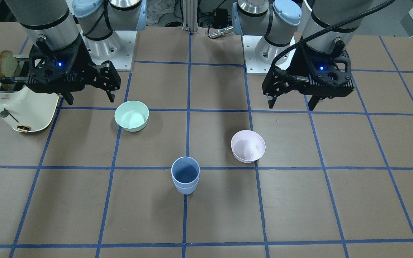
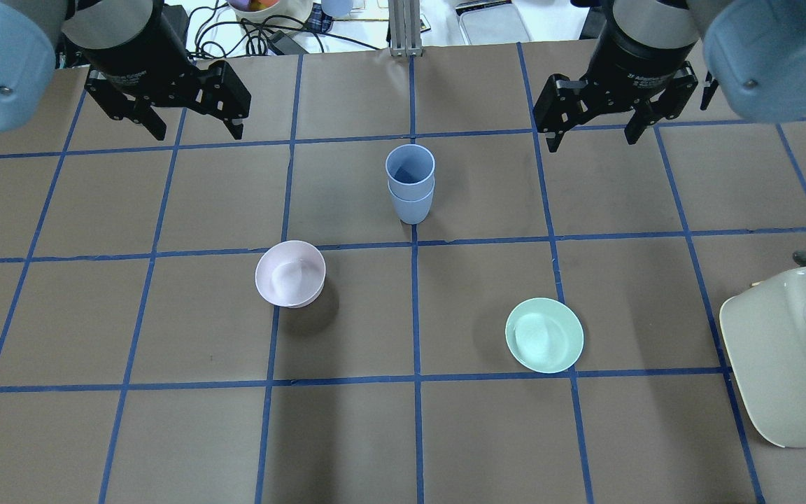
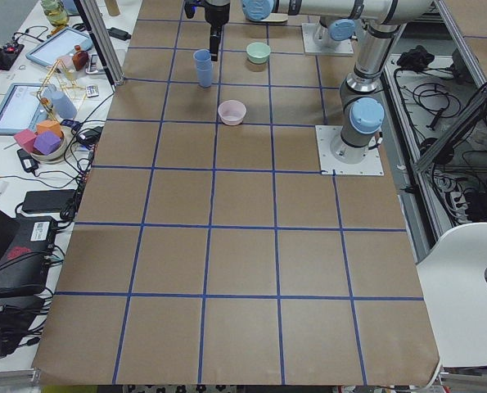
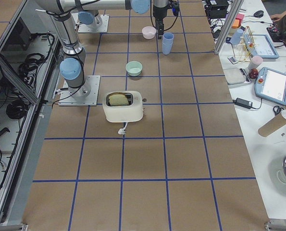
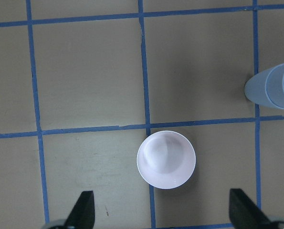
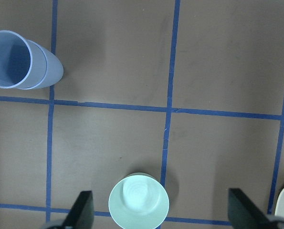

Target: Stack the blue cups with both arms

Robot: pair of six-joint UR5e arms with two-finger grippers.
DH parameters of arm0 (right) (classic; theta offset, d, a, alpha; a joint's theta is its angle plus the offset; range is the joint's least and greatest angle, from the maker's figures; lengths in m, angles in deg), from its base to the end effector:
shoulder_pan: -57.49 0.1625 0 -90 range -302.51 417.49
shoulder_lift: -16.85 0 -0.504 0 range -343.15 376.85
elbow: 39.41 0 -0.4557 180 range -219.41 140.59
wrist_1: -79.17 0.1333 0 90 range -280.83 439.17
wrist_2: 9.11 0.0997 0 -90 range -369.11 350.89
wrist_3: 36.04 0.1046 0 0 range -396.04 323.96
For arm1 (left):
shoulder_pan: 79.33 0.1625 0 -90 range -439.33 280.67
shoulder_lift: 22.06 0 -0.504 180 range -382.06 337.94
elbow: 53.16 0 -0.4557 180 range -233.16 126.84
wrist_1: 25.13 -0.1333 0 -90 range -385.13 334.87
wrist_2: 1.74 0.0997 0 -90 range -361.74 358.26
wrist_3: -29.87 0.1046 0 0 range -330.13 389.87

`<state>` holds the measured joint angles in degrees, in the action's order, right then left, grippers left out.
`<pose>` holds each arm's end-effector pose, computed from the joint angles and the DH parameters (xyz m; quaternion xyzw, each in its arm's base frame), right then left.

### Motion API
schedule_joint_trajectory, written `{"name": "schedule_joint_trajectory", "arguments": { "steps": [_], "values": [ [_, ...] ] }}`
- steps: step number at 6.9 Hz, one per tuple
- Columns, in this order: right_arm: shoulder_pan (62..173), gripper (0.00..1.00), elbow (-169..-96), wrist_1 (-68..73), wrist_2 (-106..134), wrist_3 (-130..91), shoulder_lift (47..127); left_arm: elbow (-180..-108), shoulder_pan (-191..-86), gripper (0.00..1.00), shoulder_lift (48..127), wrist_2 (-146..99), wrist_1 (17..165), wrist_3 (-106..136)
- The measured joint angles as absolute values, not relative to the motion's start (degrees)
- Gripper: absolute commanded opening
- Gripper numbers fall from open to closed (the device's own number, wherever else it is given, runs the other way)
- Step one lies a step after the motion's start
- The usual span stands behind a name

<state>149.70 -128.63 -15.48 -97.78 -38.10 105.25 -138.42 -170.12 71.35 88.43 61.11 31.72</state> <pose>0.1578 -0.5705 0.5621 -0.0376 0.9987 -0.0334 0.0116 -0.1412 -0.5923 0.5808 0.0229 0.9987 -0.0444 0.0019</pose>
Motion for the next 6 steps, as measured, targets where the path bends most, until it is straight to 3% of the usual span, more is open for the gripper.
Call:
{"name": "schedule_joint_trajectory", "arguments": {
  "steps": [6],
  "values": [
    [149.49,1.0,-129.88,-18.33,-98.33,-37.19,105.69,-138.42,-170.12,1.0,71.28,88.43,61.17,31.74]
  ]
}}
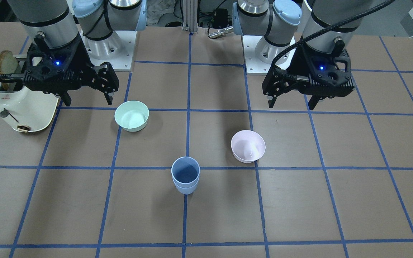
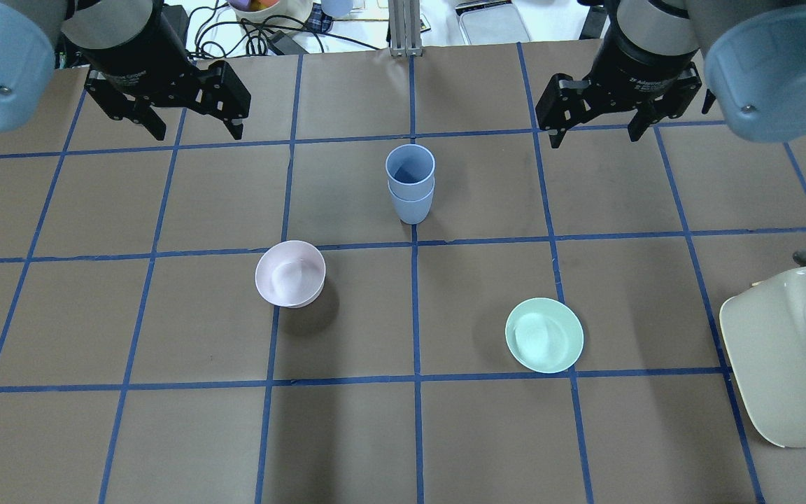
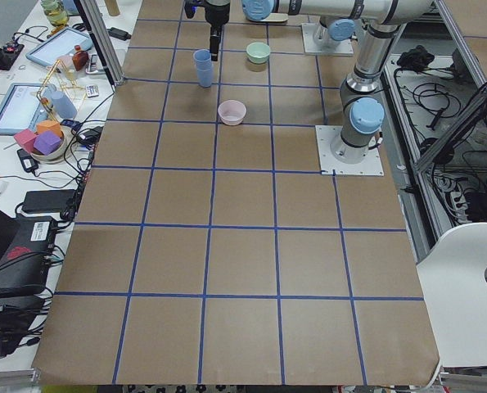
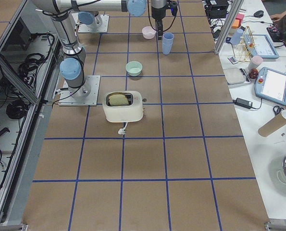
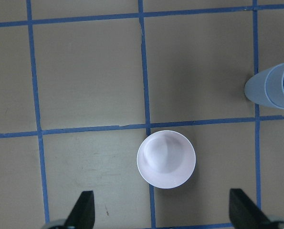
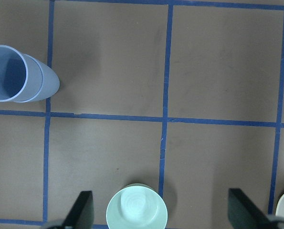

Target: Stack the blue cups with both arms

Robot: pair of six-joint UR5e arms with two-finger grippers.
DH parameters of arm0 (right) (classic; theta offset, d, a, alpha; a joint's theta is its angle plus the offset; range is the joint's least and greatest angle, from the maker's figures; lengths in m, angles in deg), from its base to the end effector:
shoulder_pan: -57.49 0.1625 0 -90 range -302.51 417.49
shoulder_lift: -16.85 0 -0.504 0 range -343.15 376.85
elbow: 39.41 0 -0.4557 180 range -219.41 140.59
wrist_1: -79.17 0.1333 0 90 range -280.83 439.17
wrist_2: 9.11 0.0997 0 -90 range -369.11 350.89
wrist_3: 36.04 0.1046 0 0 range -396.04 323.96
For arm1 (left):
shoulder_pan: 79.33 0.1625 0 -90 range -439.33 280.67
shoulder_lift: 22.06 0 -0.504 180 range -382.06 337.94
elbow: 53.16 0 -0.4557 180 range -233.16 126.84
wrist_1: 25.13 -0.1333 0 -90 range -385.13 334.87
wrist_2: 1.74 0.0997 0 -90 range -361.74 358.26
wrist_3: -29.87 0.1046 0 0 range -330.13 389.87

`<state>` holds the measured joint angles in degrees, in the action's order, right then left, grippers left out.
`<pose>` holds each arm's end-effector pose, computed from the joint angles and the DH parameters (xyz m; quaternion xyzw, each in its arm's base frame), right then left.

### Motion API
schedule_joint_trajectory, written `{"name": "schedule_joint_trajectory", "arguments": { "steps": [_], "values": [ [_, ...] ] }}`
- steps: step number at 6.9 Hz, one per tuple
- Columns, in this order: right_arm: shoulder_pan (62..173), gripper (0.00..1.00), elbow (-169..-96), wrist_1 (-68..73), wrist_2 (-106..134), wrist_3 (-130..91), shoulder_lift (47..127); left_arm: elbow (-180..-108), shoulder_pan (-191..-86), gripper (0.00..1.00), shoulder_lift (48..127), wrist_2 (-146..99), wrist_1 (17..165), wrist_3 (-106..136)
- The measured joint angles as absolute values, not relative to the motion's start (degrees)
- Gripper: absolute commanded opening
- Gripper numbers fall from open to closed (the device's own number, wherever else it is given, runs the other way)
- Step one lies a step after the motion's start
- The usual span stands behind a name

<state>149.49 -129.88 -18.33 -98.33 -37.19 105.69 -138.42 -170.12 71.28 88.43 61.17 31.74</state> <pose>0.1547 -0.5705 0.5596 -0.0278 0.9983 -0.0511 0.0072 -0.1412 -0.5916 0.5815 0.0231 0.9987 -0.0445 0.0019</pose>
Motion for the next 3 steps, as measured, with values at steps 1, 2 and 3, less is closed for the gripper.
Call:
{"name": "schedule_joint_trajectory", "arguments": {
  "steps": [1,2,3],
  "values": [
    [149.46,1.0,-130.09,-18.42,-98.31,-37.19,105.65,-138.42,-170.12,1.0,71.29,88.43,61.18,31.78],
    [149.44,1.0,-130.22,-18.44,-98.17,-37.19,105.63,-138.42,-170.12,1.0,71.28,88.43,61.18,31.8],
    [149.43,1.0,-130.25,-18.43,-98.02,-37.21,105.62,-138.42,-170.12,1.0,71.28,88.43,61.18,31.8]
  ]
}}
